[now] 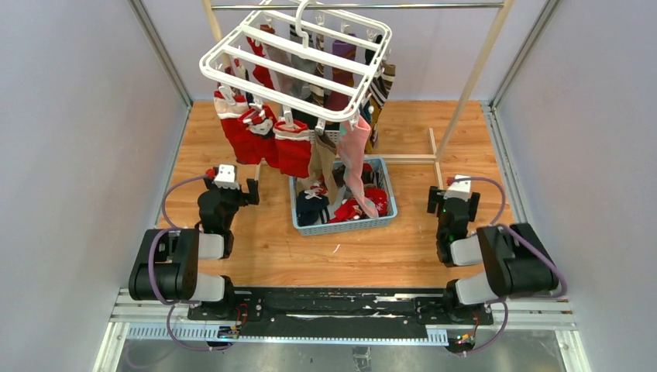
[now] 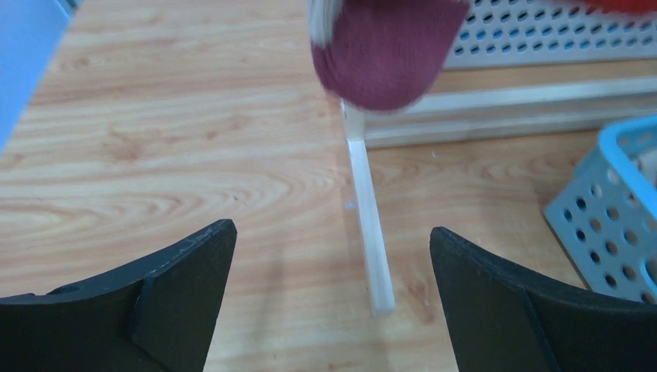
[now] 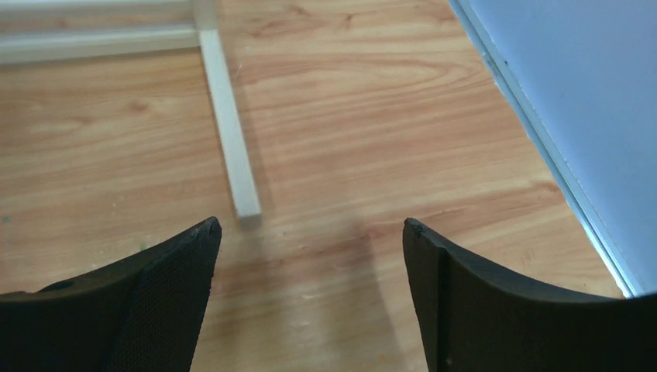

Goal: Clip the socks to the hanger
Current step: Reset both arms

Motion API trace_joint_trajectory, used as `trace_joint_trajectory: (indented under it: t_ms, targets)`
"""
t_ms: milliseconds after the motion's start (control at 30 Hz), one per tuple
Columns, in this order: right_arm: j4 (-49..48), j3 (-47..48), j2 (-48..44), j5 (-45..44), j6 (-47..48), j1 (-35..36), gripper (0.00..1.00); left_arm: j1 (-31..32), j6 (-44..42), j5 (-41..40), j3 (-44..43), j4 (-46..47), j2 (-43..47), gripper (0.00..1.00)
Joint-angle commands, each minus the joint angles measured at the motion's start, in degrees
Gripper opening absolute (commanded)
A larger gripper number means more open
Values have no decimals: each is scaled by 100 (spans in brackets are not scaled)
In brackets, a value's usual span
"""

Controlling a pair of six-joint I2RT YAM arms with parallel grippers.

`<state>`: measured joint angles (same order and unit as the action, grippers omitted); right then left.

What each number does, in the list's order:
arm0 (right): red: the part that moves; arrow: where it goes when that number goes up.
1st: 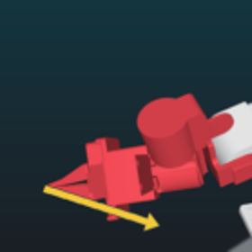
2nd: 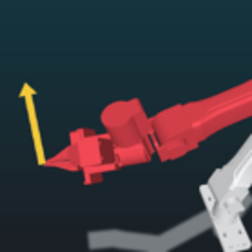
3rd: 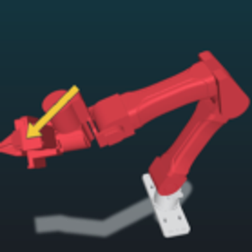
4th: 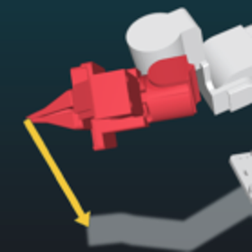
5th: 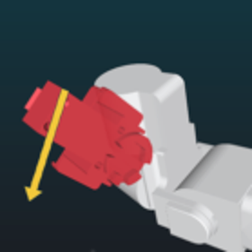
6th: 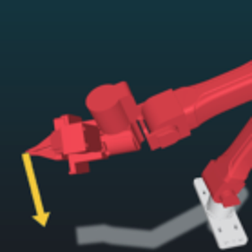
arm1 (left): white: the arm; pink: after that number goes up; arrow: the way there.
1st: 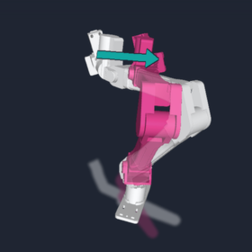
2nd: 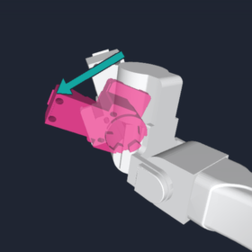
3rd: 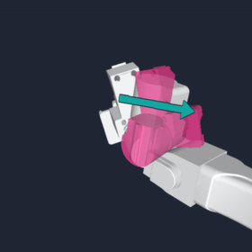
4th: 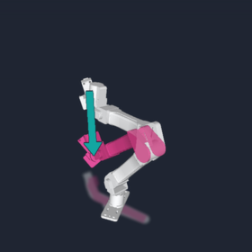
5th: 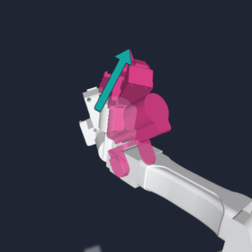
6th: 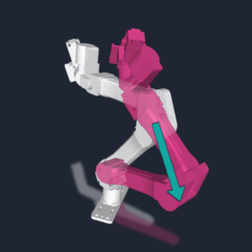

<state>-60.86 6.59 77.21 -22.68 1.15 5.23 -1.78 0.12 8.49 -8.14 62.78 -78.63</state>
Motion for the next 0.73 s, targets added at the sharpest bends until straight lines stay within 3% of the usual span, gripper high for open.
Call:
trace_joint_trajectory:
  t_ms: [0, 67, 267, 700]
  targets:
    - [-800, 308, 579, -231, 742, 379, 87, 116, -249, -531, -278, 25, -49, 100]
    - [273, 627, 297, -157, 402, 228, 88, 117, -242, -599, -310, -180, 25, 100]
    - [-184, 515, 410, -99, 496, 180, 89, 117, -197, -678, -287, -68, -14, 100]
    - [-131, 556, 444, 98, 461, 93, 90, 117, -197, -682, -285, -56, -18, 100]
